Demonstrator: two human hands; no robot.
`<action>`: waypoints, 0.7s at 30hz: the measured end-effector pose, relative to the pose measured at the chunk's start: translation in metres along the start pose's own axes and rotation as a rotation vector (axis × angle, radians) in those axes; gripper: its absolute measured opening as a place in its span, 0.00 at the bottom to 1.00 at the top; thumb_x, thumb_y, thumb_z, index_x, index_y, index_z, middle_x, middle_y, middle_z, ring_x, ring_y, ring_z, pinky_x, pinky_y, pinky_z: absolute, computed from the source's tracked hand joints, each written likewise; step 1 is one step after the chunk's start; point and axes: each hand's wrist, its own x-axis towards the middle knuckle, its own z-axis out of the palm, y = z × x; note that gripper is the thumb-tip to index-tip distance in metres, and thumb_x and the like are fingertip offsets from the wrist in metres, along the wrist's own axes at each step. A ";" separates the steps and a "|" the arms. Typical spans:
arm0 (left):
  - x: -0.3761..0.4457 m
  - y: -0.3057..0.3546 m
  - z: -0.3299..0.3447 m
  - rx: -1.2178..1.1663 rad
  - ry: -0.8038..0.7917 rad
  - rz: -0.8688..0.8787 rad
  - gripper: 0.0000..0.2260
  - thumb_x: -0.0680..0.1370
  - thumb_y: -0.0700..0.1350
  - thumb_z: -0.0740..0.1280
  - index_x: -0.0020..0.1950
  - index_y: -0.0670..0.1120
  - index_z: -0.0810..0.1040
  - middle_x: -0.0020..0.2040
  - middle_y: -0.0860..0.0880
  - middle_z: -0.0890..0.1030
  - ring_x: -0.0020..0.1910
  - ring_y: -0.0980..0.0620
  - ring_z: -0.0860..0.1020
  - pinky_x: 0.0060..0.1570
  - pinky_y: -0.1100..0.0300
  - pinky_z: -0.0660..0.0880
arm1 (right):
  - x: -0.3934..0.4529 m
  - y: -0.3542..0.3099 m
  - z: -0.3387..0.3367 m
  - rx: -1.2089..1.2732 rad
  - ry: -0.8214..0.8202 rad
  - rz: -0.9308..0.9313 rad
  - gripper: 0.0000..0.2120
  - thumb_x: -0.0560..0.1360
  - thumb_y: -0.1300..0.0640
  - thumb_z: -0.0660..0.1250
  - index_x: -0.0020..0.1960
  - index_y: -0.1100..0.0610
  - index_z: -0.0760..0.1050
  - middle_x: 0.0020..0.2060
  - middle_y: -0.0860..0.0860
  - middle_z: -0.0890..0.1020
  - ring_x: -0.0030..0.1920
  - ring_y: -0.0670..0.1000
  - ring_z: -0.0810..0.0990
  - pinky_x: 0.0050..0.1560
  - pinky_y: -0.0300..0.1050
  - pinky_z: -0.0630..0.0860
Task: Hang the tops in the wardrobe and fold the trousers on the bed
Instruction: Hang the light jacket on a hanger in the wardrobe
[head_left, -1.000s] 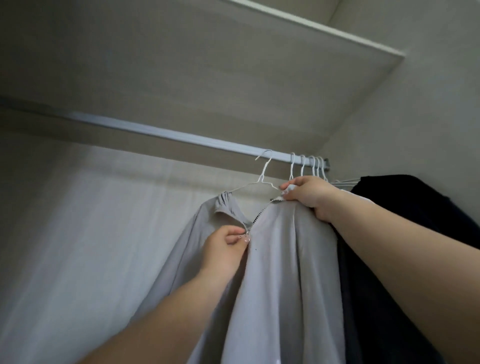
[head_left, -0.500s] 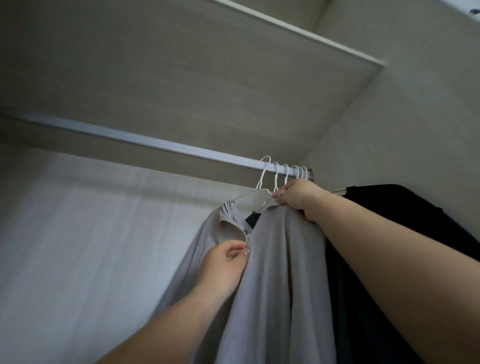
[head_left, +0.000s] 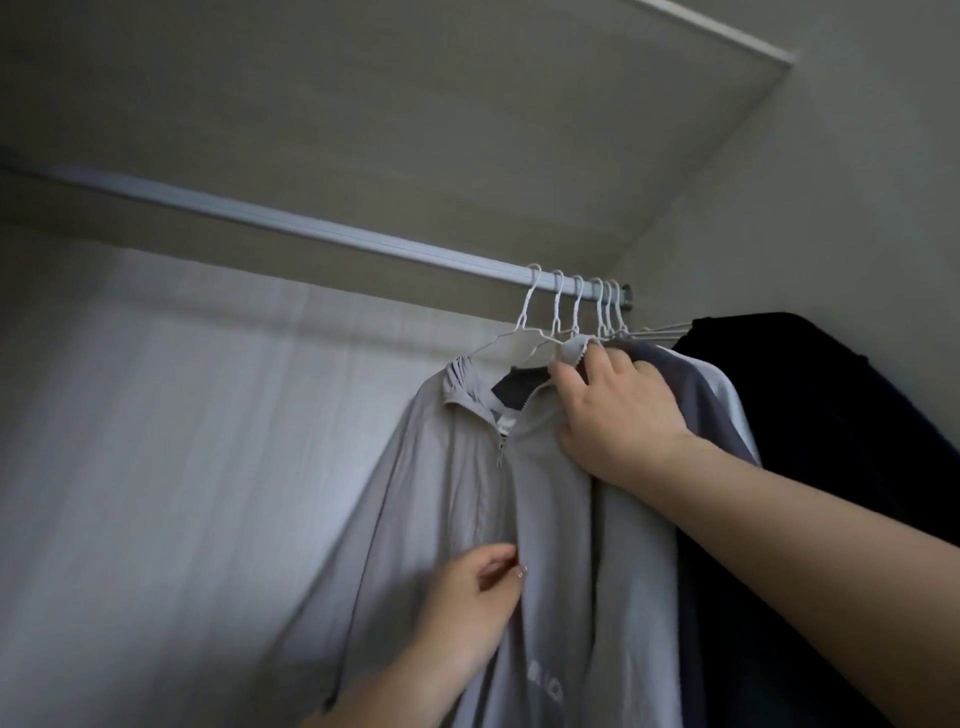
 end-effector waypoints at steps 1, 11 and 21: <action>-0.010 -0.009 0.000 0.015 -0.009 -0.021 0.09 0.76 0.36 0.69 0.56 0.40 0.80 0.49 0.48 0.83 0.48 0.59 0.81 0.57 0.64 0.73 | -0.011 -0.002 0.001 -0.018 -0.025 -0.014 0.24 0.77 0.51 0.56 0.72 0.53 0.59 0.69 0.60 0.64 0.72 0.59 0.58 0.67 0.58 0.58; -0.109 -0.054 -0.008 -0.033 0.035 -0.316 0.06 0.78 0.39 0.65 0.49 0.50 0.79 0.44 0.54 0.80 0.43 0.62 0.76 0.52 0.60 0.74 | -0.133 -0.074 0.016 0.331 -0.484 -0.183 0.25 0.77 0.49 0.58 0.72 0.53 0.61 0.62 0.56 0.73 0.62 0.58 0.73 0.58 0.51 0.69; -0.242 -0.067 -0.056 -0.064 0.199 -0.601 0.06 0.80 0.39 0.62 0.52 0.44 0.78 0.40 0.50 0.80 0.37 0.60 0.79 0.33 0.68 0.73 | -0.297 -0.177 0.008 1.520 -0.990 0.437 0.17 0.76 0.56 0.67 0.64 0.56 0.72 0.52 0.53 0.80 0.51 0.49 0.77 0.55 0.41 0.71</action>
